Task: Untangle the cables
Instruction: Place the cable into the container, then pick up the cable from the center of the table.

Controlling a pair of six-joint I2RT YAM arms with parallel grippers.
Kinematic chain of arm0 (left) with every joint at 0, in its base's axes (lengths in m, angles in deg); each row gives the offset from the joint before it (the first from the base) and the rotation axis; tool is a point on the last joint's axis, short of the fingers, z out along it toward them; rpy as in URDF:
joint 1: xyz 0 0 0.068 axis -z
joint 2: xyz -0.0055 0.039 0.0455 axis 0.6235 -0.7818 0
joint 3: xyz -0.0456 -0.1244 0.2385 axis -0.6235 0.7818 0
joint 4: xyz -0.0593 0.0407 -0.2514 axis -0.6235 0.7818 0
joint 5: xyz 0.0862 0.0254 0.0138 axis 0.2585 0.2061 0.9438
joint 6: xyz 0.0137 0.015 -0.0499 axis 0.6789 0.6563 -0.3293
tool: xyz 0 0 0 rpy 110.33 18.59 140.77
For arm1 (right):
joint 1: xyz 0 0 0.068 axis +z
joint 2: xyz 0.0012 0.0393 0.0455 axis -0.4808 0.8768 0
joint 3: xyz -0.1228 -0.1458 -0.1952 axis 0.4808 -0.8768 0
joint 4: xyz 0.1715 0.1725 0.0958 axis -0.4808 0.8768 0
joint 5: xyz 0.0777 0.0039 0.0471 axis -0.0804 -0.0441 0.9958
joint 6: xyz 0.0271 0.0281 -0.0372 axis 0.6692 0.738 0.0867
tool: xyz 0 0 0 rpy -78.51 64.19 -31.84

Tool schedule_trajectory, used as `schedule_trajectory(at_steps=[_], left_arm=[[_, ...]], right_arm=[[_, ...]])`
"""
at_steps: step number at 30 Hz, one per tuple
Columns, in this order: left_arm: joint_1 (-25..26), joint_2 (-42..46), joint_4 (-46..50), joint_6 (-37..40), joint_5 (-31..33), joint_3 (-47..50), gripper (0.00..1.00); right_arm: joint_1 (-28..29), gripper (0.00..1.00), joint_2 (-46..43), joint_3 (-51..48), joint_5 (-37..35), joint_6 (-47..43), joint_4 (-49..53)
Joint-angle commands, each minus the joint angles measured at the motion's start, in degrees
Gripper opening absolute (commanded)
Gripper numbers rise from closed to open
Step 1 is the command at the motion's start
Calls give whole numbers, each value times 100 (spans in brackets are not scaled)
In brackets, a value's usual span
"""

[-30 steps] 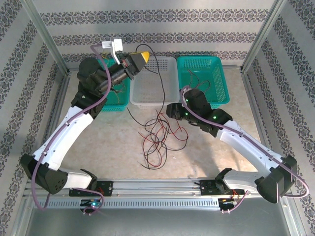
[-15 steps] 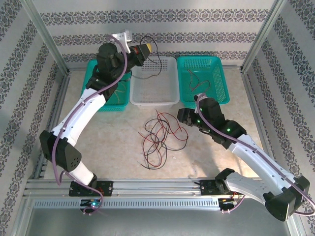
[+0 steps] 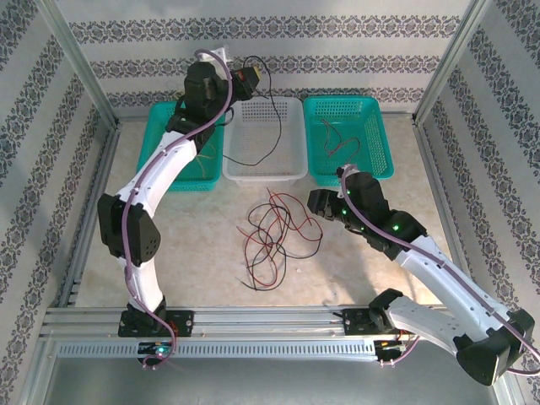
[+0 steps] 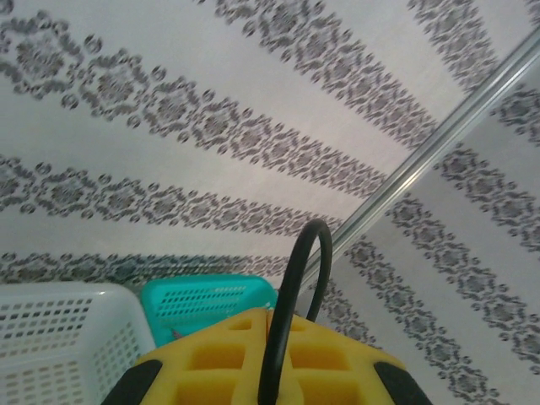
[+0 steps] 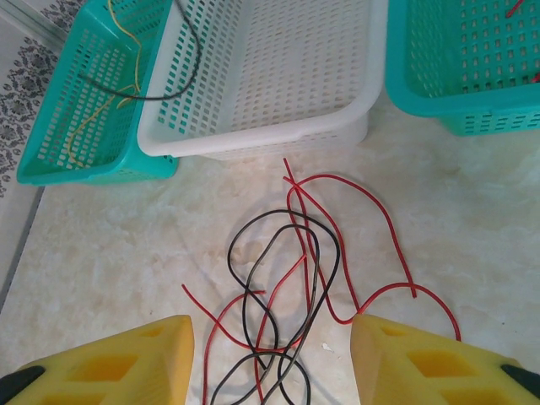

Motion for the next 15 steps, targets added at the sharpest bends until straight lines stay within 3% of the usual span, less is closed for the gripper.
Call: schedule_trajectory(at_steps=[1, 3, 5, 6, 10, 15], left_arm=[[-74, -164, 151, 222, 224, -198, 7], [-91, -217, 167, 214, 235, -80, 40], [-87, -156, 148, 180, 283, 177, 63], [-91, -93, 120, 170, 305, 330, 70], [-88, 354, 66, 333, 285, 933, 83], [-90, 1099, 352, 609, 245, 1738, 86]], right_arm=[[-62, 53, -98, -81, -102, 52, 78], [-64, 53, -84, -55, -101, 35, 99], [-70, 53, -81, -22, -93, 4, 121], [-67, 53, -83, -21, -101, -16, 130], [-82, 53, 20, 28, -95, -86, 130], [-74, 53, 339, 154, 26, -124, 50]])
